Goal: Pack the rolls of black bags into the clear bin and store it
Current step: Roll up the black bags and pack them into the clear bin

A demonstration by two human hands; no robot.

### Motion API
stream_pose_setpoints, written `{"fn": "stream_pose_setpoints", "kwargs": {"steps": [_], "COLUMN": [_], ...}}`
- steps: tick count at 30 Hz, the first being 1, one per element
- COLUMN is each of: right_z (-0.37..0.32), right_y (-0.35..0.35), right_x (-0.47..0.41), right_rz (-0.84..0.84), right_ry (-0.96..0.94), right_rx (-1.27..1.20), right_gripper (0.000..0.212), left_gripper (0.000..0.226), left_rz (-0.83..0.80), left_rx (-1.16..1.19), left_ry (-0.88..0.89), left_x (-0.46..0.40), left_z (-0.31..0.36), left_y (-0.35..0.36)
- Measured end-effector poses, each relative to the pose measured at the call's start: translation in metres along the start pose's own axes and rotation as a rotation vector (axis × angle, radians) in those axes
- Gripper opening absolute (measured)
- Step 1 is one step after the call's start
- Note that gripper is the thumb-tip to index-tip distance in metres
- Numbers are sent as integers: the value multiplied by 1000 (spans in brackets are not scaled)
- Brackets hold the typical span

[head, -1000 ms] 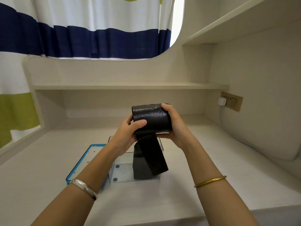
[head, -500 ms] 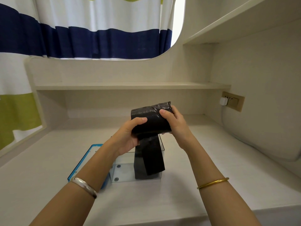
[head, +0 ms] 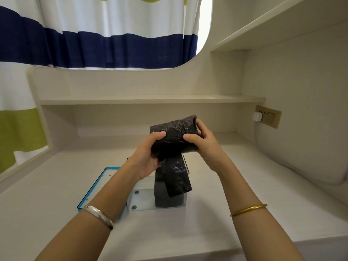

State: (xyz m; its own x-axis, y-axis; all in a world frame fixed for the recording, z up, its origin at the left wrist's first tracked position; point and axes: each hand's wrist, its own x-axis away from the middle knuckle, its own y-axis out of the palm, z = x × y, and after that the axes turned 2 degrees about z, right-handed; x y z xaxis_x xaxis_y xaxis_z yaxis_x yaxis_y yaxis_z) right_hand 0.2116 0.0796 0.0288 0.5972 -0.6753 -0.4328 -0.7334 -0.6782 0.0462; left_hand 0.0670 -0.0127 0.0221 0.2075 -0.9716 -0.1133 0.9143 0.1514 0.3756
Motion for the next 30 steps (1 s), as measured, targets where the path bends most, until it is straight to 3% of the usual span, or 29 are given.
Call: {"fn": "stream_pose_setpoints", "kwargs": {"steps": [2,7,10,15,22,26,30], "right_z": [-4,-14,-14,-7,-3,-4,-3], "right_y": [-1,-3,-1,0,6,9,11], "right_x": [2,4,2,2,-2,-3,-3], "right_rz": [-18,2,30,90,172,159,137], "right_ry": [91,377,423,325,178,128,110], "right_rx": [-8,-37,-141,-70,41,115,133], "right_gripper": [40,47,36,34,24,49,62], "left_gripper": [77,67,65,72,69,78,49], "left_rz": [40,76,56,33,18,34,23], "left_rx": [-19,-351,-458,-436,-140,-14,80], "left_ry": [84,368,443,362,206,99,18], "left_x": [-2,2,5,5,3,6,10], "left_z": [-2,-4,-5,-4,-6,-7,-5], "left_y": [1,1,3,2,1,-2,-1]}}
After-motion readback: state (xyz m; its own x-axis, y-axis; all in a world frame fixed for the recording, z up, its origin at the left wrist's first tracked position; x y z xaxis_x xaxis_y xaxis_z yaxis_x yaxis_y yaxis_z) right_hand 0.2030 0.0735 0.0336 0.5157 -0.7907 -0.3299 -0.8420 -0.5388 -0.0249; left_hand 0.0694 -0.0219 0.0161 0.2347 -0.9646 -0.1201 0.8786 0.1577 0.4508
